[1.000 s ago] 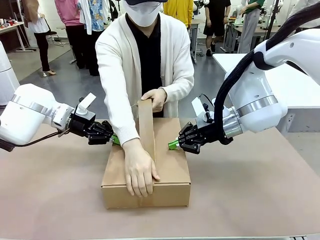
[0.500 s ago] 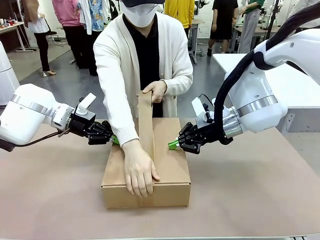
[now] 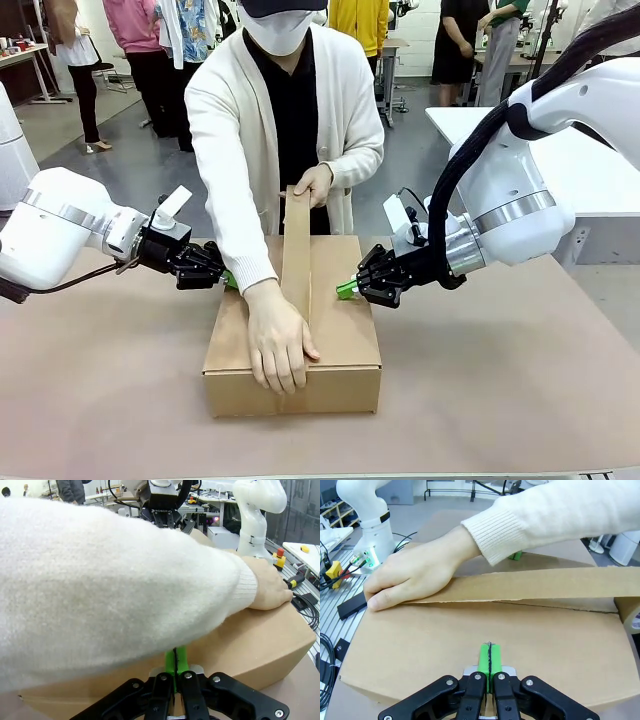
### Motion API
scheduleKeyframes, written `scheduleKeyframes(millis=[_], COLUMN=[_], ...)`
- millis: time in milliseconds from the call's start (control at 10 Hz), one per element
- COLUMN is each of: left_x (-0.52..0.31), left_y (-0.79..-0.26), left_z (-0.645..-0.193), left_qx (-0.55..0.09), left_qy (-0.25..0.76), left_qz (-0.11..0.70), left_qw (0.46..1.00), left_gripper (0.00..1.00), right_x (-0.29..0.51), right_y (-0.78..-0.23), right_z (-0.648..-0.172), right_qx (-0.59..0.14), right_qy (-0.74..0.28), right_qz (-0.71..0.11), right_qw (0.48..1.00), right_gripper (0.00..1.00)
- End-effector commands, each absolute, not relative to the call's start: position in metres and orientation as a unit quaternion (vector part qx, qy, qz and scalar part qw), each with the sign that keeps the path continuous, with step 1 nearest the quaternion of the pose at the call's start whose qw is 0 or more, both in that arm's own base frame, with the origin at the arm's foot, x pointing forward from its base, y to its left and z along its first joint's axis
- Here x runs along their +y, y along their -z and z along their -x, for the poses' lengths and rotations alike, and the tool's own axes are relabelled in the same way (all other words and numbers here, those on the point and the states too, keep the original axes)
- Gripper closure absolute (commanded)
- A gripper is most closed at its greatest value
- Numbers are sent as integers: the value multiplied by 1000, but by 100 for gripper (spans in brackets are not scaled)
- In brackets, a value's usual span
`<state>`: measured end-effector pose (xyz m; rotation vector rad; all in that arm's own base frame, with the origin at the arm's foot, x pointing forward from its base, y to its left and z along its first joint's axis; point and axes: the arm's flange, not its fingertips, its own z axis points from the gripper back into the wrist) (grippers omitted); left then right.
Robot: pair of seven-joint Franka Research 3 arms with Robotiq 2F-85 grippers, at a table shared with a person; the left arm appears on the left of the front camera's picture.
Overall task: Wrap the clocks to prevent damage.
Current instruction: After the human seals the box with tape, release both hands from the side flaps of the Package Box.
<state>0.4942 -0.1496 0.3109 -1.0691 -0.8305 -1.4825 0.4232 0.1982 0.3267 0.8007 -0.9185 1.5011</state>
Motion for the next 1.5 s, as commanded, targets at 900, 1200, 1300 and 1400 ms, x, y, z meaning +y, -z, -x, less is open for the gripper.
scheduleKeyframes(millis=[900,1200,1300,1400], left_x=[-150,-150,-150,-150], left_y=[-308,-308,-308,-308], left_z=[-494,-494,-494,-494], left_qx=[-349,-349,-349,-349], left_qy=[625,625,625,625], left_qz=[447,447,447,447], left_qw=[537,537,537,537], left_gripper=[100,100,100,100], right_x=[198,198,198,198], right_y=[-322,-322,-322,-322], right_z=[-423,-423,-423,-423], right_qx=[-388,-388,-388,-388], right_qy=[-638,-638,-638,-638], right_qz=[-339,-339,-339,-339], right_qw=[572,572,572,572], right_gripper=[99,99,99,99])
